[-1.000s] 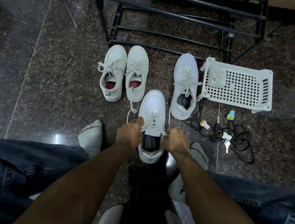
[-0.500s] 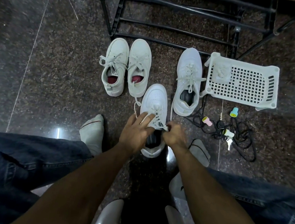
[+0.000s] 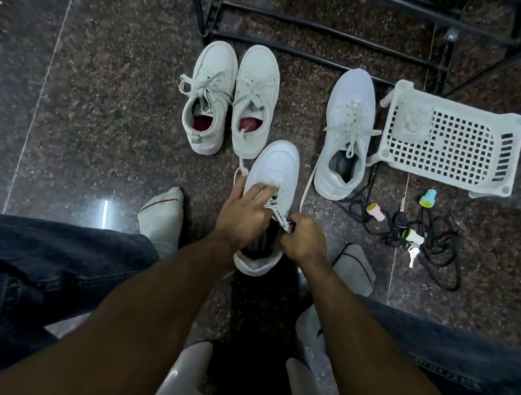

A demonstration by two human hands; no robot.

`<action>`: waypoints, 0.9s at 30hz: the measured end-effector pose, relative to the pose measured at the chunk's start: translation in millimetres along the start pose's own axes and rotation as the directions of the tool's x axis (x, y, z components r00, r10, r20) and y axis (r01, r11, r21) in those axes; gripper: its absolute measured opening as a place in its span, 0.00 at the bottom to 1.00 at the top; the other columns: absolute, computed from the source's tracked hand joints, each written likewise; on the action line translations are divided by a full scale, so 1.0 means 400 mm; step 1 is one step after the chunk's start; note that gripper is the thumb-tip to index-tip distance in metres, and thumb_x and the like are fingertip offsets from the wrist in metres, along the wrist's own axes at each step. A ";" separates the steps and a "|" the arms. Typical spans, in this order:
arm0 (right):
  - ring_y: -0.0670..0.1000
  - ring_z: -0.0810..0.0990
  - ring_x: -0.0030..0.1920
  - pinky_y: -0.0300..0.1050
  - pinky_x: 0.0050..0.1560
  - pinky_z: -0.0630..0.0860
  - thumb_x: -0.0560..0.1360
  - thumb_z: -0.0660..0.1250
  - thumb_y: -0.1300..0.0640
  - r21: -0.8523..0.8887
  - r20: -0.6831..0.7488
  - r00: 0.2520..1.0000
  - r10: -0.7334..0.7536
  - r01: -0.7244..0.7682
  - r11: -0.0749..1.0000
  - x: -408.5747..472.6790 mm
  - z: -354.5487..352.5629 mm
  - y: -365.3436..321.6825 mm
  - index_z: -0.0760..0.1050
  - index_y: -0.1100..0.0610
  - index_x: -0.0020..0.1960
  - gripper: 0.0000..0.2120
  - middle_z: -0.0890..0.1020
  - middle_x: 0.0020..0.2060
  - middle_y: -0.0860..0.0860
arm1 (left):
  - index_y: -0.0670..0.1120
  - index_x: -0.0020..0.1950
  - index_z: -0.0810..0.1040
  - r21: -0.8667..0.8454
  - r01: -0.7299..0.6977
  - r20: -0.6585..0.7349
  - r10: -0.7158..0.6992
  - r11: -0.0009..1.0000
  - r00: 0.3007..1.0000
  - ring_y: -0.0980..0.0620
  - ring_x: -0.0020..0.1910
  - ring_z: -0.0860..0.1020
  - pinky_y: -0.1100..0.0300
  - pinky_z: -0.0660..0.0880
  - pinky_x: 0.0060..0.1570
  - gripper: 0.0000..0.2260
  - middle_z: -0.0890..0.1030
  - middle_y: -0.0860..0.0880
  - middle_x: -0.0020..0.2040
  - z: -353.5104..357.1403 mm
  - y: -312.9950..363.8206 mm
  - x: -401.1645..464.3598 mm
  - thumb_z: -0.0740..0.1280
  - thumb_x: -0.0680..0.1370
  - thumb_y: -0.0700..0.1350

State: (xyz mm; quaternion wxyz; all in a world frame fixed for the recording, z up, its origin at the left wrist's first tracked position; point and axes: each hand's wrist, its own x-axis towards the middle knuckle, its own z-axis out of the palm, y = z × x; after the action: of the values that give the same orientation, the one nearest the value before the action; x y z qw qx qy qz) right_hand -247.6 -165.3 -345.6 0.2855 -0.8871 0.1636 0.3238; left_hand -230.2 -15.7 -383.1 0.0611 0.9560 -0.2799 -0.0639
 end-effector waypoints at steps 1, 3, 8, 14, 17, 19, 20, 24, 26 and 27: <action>0.59 0.80 0.47 0.42 0.42 0.68 0.69 0.65 0.63 -0.005 -0.009 1.000 -0.001 0.001 1.000 0.001 0.003 0.003 0.79 0.54 0.49 0.11 0.82 0.43 0.55 | 0.46 0.38 0.82 -0.045 -0.060 -0.018 0.059 0.997 0.998 0.43 0.63 0.73 0.36 0.65 0.66 0.08 0.76 0.45 0.63 0.000 -0.010 0.000 0.66 0.72 0.46; 0.60 0.80 0.48 0.42 0.43 0.70 0.69 0.66 0.62 -0.006 -0.035 0.999 0.000 0.000 1.000 0.003 0.007 0.006 0.79 0.53 0.50 0.11 0.83 0.45 0.56 | 0.43 0.43 0.81 -0.146 -0.171 -0.064 0.164 0.974 0.984 0.43 0.59 0.75 0.42 0.74 0.59 0.11 0.76 0.43 0.60 -0.010 -0.026 -0.006 0.60 0.75 0.47; 0.61 0.81 0.50 0.45 0.46 0.74 0.70 0.65 0.64 -0.044 -0.088 0.996 0.014 -0.018 0.999 0.004 -0.004 0.005 0.80 0.53 0.52 0.13 0.83 0.47 0.57 | 0.40 0.55 0.74 -0.323 -0.070 0.065 0.096 0.944 0.993 0.40 0.39 0.78 0.48 0.77 0.34 0.16 0.75 0.43 0.56 -0.055 -0.033 0.003 0.52 0.81 0.50; 0.61 0.79 0.53 0.50 0.47 0.73 0.75 0.66 0.54 -0.151 -0.266 0.962 -0.059 0.019 0.988 -0.039 -0.027 0.002 0.72 0.54 0.59 0.13 0.76 0.57 0.55 | 0.44 0.57 0.75 -0.366 0.202 0.277 -0.101 0.908 0.956 0.39 0.52 0.78 0.45 0.75 0.49 0.13 0.77 0.44 0.56 -0.082 -0.012 0.070 0.57 0.80 0.49; 0.61 0.78 0.52 0.49 0.46 0.72 0.78 0.61 0.50 -0.220 -0.290 0.950 -0.114 0.050 0.974 -0.094 -0.012 0.000 0.73 0.56 0.54 0.10 0.78 0.54 0.56 | 0.44 0.55 0.76 -0.365 0.251 0.326 -0.129 0.897 0.936 0.40 0.53 0.77 0.47 0.75 0.51 0.12 0.78 0.45 0.55 -0.079 -0.009 0.083 0.58 0.79 0.49; 0.61 0.79 0.54 0.49 0.50 0.74 0.77 0.61 0.53 -0.264 -0.188 0.977 -0.096 0.043 0.963 -0.114 0.010 0.001 0.75 0.57 0.54 0.10 0.81 0.53 0.58 | 0.45 0.54 0.76 -0.391 0.288 0.343 -0.152 0.874 0.927 0.41 0.53 0.77 0.47 0.75 0.51 0.11 0.78 0.45 0.55 -0.074 -0.008 0.083 0.59 0.79 0.48; 0.61 0.80 0.54 0.50 0.52 0.74 0.76 0.61 0.55 -0.293 -0.155 0.984 -0.088 0.039 0.955 -0.117 0.020 0.000 0.76 0.56 0.55 0.10 0.81 0.54 0.58 | 0.45 0.54 0.76 -0.403 0.303 0.350 -0.161 0.863 0.923 0.41 0.53 0.77 0.47 0.75 0.52 0.11 0.78 0.46 0.55 -0.073 -0.006 0.081 0.59 0.79 0.48; 0.55 0.77 0.61 0.51 0.61 0.67 0.75 0.63 0.55 -0.303 -0.151 0.988 0.017 -0.063 0.951 -0.110 0.061 -0.030 0.72 0.55 0.63 0.16 0.77 0.61 0.53 | 0.45 0.55 0.77 -0.426 0.342 0.365 -0.186 0.838 0.912 0.42 0.55 0.77 0.47 0.75 0.52 0.10 0.77 0.46 0.57 -0.076 -0.001 0.080 0.59 0.80 0.47; 0.54 0.71 0.66 0.54 0.64 0.63 0.75 0.64 0.53 -0.248 -0.129 0.987 0.091 -0.121 0.961 -0.096 0.074 -0.041 0.67 0.56 0.68 0.22 0.72 0.66 0.53 | 0.45 0.56 0.78 -0.458 0.356 0.368 -0.191 0.814 0.910 0.43 0.56 0.77 0.48 0.75 0.53 0.10 0.77 0.46 0.58 -0.074 -0.001 0.079 0.60 0.80 0.47; 0.55 0.69 0.68 0.54 0.64 0.61 0.76 0.63 0.52 -0.224 -0.106 0.987 0.125 -0.146 0.964 -0.090 0.073 -0.043 0.65 0.57 0.69 0.24 0.69 0.67 0.54 | 0.46 0.56 0.78 -0.470 0.358 0.370 -0.188 0.807 0.910 0.43 0.56 0.77 0.47 0.75 0.54 0.10 0.77 0.47 0.59 -0.072 -0.001 0.079 0.60 0.80 0.47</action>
State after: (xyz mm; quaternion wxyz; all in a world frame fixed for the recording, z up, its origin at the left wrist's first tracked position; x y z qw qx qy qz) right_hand -280.1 -130.2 -333.1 0.1497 -0.9148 0.1978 0.3187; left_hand -199.1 -30.1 -357.4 0.2672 0.9105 -0.1152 -0.2937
